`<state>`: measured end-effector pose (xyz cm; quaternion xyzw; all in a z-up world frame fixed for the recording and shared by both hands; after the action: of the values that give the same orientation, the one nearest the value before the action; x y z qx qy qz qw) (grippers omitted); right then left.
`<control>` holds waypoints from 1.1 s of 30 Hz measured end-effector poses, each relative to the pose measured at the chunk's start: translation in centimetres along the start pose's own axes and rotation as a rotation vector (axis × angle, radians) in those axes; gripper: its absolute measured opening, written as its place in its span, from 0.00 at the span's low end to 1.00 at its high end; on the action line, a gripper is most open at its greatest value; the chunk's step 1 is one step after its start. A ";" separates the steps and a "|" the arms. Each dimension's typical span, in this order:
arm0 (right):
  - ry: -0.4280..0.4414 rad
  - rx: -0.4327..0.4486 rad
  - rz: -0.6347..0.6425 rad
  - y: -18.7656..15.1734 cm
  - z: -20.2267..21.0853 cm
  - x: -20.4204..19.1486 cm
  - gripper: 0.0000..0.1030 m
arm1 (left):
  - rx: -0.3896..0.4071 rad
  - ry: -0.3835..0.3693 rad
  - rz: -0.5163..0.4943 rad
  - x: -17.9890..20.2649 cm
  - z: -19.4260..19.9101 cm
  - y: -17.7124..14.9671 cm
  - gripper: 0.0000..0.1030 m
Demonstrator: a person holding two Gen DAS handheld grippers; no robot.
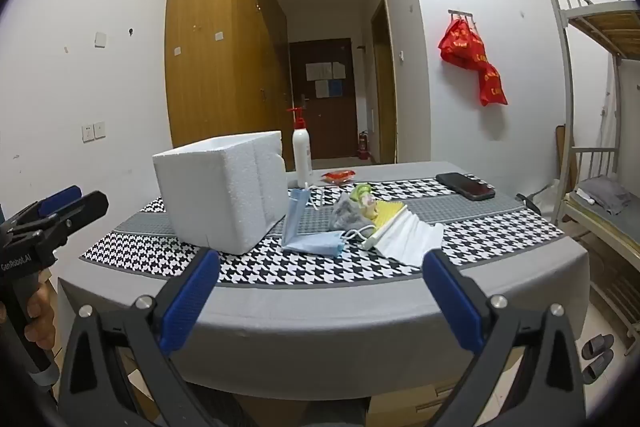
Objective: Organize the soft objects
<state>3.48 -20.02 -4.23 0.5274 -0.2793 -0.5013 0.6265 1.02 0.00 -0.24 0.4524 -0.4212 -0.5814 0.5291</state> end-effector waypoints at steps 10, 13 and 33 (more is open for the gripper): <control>0.000 0.006 -0.002 0.1 0.1 -0.1 0.99 | -0.004 -0.018 0.007 -0.7 0.1 0.2 0.99; 0.001 0.006 -0.005 -0.1 0.0 0.2 0.99 | -0.012 -0.018 0.020 -0.4 0.0 0.1 0.99; -0.001 0.011 -0.002 0.4 0.2 0.1 0.99 | -0.027 0.007 0.031 -0.6 -0.9 0.3 0.99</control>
<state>3.47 -20.24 -3.86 0.5307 -0.2819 -0.5008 0.6230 1.99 0.54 -0.08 0.4408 -0.4185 -0.5772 0.5453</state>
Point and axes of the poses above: each gripper's, at about its wrist camera, not at the fingertips, and z roughly against the way its jaws point, x to its right, y to its top, the point moved 1 cm from there along -z, roughly the way its jaws point, and after that the axes turned 6 degrees about -z, right-handed, at the moved point
